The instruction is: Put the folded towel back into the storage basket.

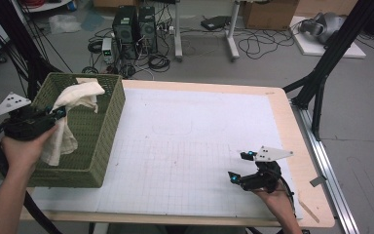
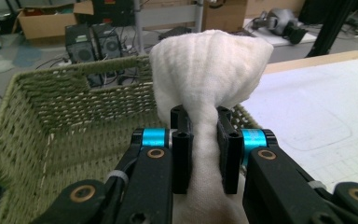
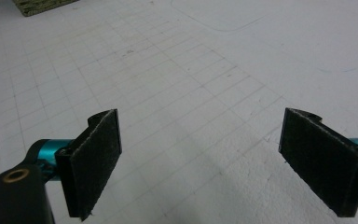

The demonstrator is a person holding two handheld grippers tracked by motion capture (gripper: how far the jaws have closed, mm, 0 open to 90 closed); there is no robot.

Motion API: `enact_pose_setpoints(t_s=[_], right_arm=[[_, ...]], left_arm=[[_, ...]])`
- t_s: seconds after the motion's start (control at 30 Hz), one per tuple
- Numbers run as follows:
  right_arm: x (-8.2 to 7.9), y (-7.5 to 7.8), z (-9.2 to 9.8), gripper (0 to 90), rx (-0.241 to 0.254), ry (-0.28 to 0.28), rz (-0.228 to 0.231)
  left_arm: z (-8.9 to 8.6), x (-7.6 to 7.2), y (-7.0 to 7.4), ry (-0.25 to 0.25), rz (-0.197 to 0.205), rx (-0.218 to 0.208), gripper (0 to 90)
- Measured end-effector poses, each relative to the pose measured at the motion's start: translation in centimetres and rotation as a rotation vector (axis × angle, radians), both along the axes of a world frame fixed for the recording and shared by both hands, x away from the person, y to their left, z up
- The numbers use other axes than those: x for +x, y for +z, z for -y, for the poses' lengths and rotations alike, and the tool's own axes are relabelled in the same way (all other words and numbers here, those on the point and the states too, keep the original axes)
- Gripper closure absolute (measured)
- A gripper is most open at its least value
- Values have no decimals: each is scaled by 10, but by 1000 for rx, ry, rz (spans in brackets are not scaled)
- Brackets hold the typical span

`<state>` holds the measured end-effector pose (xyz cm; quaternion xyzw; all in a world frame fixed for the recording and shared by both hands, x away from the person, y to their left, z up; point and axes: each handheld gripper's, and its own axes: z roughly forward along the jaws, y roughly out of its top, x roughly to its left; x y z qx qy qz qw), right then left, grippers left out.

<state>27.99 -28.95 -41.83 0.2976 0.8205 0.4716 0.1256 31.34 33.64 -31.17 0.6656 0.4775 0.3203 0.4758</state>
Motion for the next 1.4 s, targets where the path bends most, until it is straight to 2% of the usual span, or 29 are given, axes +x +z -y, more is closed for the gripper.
enact_pose_setpoints(t_s=[0.4, 0.6, 0.8, 0.97, 1.07, 1.23, 1.4], right_arm=[[0, 0, 0, 124, 1, 0, -1], [0, -1, 1, 124, -2, 1, 0], [1, -1, 1, 124, 0, 4, 2], [1, -1, 0, 124, -2, 5, 0], [1, -1, 1, 124, 0, 4, 2], [1, -1, 1, 124, 1, 5, 2], [0, -1, 1, 124, 1, 6, 0]], left_arm=[[-1, 6, -16, 72, -49, 1, 794], [0, 10, -26, 91, -87, -9, 794], [4, 16, -30, 100, -120, -1, 794], [8, 23, -33, 124, -177, -2, 794], [9, 26, -36, 132, -185, -9, 793], [11, 32, -40, 106, -209, -22, 792], [11, 40, -45, 109, -240, -24, 787]])
